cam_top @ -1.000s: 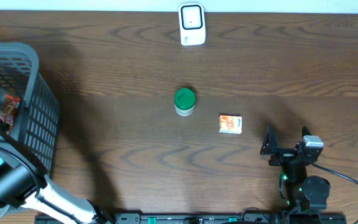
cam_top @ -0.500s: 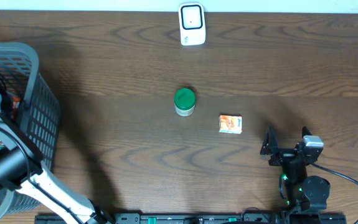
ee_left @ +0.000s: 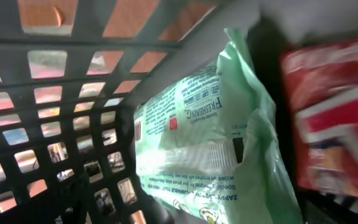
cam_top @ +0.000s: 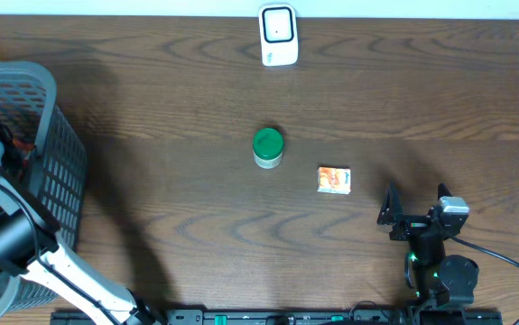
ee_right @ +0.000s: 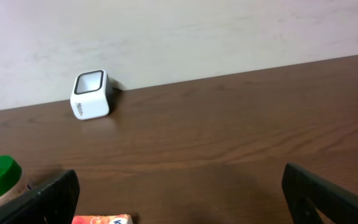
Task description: Scan the item barcode
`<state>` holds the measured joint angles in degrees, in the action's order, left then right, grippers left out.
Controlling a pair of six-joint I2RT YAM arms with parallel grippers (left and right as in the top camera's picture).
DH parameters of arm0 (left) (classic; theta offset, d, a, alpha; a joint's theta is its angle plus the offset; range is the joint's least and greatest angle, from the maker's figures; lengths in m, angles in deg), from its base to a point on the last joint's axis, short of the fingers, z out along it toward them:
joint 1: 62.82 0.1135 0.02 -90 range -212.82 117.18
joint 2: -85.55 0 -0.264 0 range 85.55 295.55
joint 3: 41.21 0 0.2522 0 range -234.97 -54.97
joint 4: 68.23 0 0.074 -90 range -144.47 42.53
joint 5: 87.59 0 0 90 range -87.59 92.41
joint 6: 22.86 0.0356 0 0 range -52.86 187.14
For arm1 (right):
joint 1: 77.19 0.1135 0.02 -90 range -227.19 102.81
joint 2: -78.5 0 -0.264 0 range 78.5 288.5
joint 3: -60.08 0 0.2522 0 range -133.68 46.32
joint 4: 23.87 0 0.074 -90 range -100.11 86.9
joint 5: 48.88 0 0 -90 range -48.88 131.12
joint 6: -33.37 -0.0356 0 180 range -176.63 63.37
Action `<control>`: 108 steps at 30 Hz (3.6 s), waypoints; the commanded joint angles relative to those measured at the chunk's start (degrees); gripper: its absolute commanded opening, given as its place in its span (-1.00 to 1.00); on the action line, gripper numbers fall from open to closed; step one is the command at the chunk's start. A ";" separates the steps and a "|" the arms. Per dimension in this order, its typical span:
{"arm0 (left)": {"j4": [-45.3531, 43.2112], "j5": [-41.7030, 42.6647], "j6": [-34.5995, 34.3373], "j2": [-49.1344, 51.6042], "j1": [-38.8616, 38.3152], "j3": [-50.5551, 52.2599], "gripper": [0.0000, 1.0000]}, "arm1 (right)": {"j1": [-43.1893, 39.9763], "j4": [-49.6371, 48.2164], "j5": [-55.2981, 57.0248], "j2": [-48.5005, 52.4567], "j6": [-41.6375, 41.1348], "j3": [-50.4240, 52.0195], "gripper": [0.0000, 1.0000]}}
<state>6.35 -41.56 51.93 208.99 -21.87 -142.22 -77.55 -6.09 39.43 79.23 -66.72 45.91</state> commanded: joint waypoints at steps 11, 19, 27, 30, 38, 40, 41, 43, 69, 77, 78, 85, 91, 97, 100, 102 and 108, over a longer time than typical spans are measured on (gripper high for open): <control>-3.37 4.74 -6.58 2.60 4.72 8.24 0.27 | 0.57 0.17 0.09 -0.09 -0.37 0.07 0.98; -4.35 4.94 -7.67 2.60 6.19 9.68 0.64 | 0.57 0.17 0.09 -0.09 -0.37 0.07 0.99; -3.19 4.94 -11.13 2.60 6.19 10.64 -0.85 | 0.57 0.17 0.09 -0.09 -0.37 0.07 0.99; -2.93 4.96 -11.93 2.32 5.84 10.47 -0.85 | 0.57 0.17 0.09 -0.09 -0.37 0.07 0.99; 8.66 4.24 -10.34 -1.38 0.37 -3.96 -0.86 | 0.57 0.17 0.09 -0.09 -0.37 0.07 0.99; 12.61 4.31 -10.40 -3.21 -1.57 -9.77 -0.86 | 0.57 0.17 0.09 -0.09 -0.37 0.07 0.99; 14.27 4.33 -10.40 -4.22 -2.51 -12.39 -0.86 | 0.57 0.17 0.09 -0.09 -0.37 0.07 0.99; 17.33 4.31 -10.38 -6.56 -4.48 -17.42 -0.86 | 0.57 0.17 0.09 -0.09 -0.37 0.07 0.98; 24.04 10.84 -20.98 -36.57 -70.82 -19.45 -0.86 | 0.57 0.17 0.09 -0.09 -0.37 0.07 0.98; 21.57 10.05 -30.53 -23.87 -74.99 -6.54 -0.86 | 0.57 0.17 0.09 -0.09 -0.37 0.07 0.98; 20.61 10.27 -33.57 -22.32 -74.99 -4.39 -0.86 | 0.57 0.17 0.09 -0.09 -0.37 0.07 0.98; 8.33 20.52 -46.58 -13.88 -74.99 3.63 -0.85 | 0.57 0.17 0.09 -0.09 -0.37 0.07 0.99; 5.90 24.26 -52.65 -6.82 -74.99 3.67 -0.86 | 0.57 0.17 0.09 -0.09 -0.37 0.07 0.99; 5.88 24.15 -52.57 -3.91 -75.06 3.65 0.22 | 0.57 0.17 0.09 -0.09 -0.37 0.07 0.99; 5.86 23.76 -50.16 -5.86 -74.99 2.51 0.46 | 0.57 0.17 0.09 -0.09 -0.37 0.07 0.99; 5.97 23.87 -46.80 -8.24 -74.88 0.59 0.47 | 0.57 0.17 0.09 -0.09 -0.37 0.07 0.99; 11.17 24.04 -35.28 -20.74 -73.00 -8.15 0.59 | 0.57 0.17 0.09 -0.09 -0.37 0.07 0.98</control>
<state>15.77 -16.75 8.96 196.90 -96.32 -145.06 -77.55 -6.09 39.43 79.23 -66.70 45.91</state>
